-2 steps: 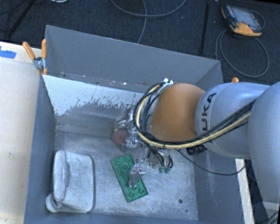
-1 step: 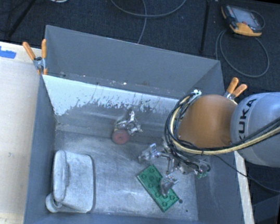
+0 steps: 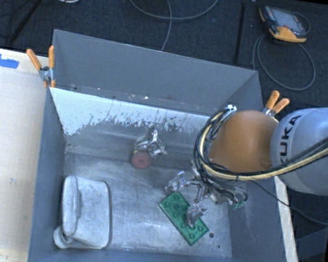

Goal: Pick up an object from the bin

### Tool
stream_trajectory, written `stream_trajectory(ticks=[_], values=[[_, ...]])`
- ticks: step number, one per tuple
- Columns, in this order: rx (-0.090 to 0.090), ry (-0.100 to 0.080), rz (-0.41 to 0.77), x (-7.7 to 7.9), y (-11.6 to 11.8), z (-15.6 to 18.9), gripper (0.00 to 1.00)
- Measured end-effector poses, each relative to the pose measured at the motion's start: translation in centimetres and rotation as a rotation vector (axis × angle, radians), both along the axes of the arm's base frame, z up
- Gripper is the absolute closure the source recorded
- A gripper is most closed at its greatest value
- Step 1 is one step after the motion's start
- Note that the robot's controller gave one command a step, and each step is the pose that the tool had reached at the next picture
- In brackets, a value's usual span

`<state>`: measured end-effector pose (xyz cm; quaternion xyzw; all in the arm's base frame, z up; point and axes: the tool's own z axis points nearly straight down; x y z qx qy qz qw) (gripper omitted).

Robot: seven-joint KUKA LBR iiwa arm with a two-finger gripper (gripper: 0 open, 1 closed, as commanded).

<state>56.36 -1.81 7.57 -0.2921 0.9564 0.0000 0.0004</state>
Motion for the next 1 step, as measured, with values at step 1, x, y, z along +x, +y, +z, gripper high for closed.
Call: stream_trajectory(ticks=[1], values=[[-0.001,-0.008,0.052,0.84,-1.19,13.23,1.0]])
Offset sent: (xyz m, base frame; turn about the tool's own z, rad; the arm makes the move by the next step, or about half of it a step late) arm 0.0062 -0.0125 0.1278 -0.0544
